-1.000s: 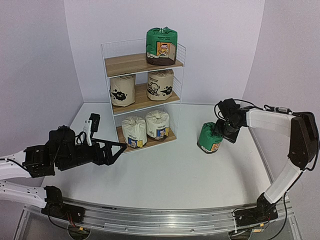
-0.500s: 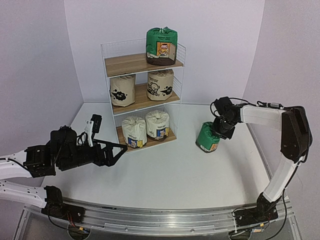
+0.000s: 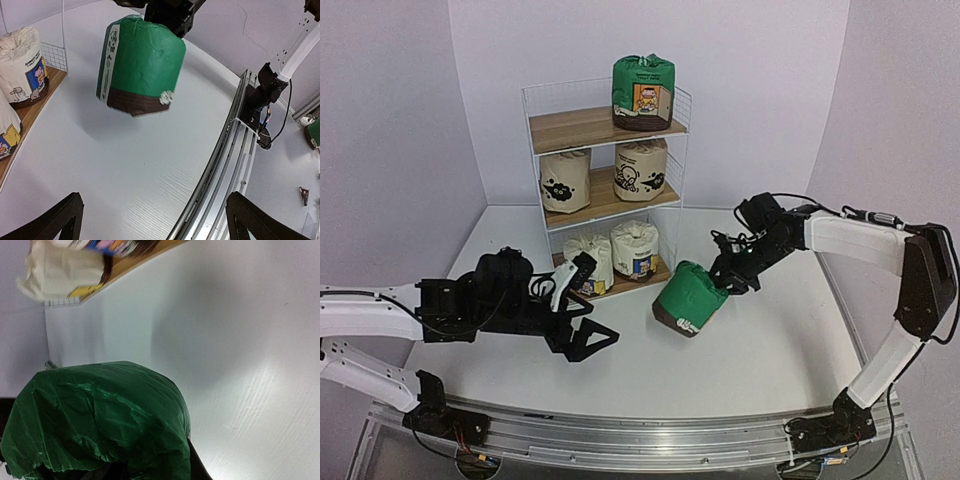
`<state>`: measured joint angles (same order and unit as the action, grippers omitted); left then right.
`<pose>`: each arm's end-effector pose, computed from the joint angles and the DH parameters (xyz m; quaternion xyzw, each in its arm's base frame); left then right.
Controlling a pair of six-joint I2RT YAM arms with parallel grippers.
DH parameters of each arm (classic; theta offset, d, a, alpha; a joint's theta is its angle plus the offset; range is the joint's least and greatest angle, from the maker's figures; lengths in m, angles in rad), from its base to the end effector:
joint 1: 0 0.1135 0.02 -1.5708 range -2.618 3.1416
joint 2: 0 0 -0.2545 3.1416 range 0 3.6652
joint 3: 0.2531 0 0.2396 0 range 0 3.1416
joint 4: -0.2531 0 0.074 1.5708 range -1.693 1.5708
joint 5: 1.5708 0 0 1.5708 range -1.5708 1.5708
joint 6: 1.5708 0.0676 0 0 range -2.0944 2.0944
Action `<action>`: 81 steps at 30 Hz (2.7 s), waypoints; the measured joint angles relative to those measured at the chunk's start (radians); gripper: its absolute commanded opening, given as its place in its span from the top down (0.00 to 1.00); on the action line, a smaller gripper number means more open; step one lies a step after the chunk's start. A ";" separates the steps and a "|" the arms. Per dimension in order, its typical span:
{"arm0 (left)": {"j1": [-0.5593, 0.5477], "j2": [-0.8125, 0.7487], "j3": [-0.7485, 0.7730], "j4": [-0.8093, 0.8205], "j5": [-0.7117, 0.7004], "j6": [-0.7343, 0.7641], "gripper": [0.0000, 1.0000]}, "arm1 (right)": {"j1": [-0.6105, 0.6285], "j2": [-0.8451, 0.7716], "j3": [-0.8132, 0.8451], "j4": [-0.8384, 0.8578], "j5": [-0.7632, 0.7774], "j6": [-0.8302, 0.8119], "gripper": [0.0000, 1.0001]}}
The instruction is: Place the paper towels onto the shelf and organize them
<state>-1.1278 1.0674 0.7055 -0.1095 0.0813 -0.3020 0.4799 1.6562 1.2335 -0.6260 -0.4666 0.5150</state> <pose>0.1071 -0.2385 0.2462 0.3613 0.7719 -0.3684 0.3715 0.2919 0.1862 0.2102 -0.0432 0.9408 0.3161 0.1141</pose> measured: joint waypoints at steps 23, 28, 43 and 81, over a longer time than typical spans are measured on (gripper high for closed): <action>0.001 0.313 0.136 0.201 0.207 0.059 0.01 | 0.247 0.000 0.086 -0.116 -0.179 -0.066 0.83; 0.001 0.348 0.156 0.200 0.215 0.059 0.17 | 0.246 0.000 0.094 -0.150 -0.174 -0.078 0.82; 0.002 0.393 0.218 0.150 0.182 0.043 0.95 | 0.235 -0.002 0.131 -0.191 -0.111 -0.088 0.48; 0.015 0.056 -0.036 0.431 -0.029 -0.319 1.00 | 0.278 -0.356 -0.443 0.836 -0.192 0.274 0.02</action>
<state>-1.1126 1.1233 0.6691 0.3211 0.0523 -0.6213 0.7584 1.2997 0.7906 0.2096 -0.6585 0.7887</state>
